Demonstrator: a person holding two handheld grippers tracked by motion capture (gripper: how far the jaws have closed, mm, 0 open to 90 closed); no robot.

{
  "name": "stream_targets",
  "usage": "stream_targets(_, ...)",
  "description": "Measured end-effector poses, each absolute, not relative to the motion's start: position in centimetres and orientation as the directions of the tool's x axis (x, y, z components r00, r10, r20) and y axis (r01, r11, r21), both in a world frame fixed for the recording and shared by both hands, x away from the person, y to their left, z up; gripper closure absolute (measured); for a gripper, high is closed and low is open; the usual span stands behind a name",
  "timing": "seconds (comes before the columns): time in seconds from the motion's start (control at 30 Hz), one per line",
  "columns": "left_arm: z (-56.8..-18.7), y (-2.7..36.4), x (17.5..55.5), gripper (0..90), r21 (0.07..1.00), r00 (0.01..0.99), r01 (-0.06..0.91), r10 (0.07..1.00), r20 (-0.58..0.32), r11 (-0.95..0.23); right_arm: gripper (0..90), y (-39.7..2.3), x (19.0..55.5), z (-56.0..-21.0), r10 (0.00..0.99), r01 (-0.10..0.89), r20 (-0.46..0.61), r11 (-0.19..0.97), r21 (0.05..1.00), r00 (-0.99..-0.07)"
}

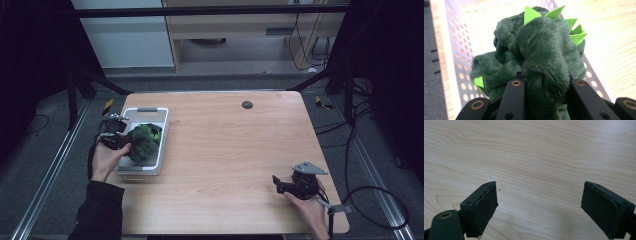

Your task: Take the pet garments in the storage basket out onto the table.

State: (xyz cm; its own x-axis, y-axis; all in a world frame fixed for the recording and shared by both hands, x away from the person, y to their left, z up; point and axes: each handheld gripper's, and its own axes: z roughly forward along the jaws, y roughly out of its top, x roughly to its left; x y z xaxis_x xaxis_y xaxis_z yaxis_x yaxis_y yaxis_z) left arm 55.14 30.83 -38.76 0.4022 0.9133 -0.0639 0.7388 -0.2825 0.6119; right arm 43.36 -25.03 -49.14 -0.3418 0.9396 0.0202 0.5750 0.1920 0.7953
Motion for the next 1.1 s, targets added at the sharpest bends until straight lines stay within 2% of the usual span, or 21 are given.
stream_targets(0.27, -36.6, 31.4, 53.7, 74.2, 0.649, 0.393, 0.706, 0.919, -0.026, -0.284, 13.5, -24.7, 43.3, -49.2, 0.935, 0.572, 0.016, 0.204, 0.794, -0.354)
stream_targets(0.63, -34.8, 30.5, 52.3, 74.0, 0.638, 0.469, 0.678, 0.883, 0.009, -0.366, 13.3, -24.7, 43.3, -49.1, 0.936, 0.569, 0.009, 0.206, 0.796, -0.352)
stream_targets(1.1, -31.2, 29.1, 49.3, 74.0, 0.714, 0.532, 0.572, 0.845, 0.050, -0.403, 12.6, -24.8, 43.3, -48.8, 0.938, 0.562, 0.007, 0.202, 0.802, -0.347)
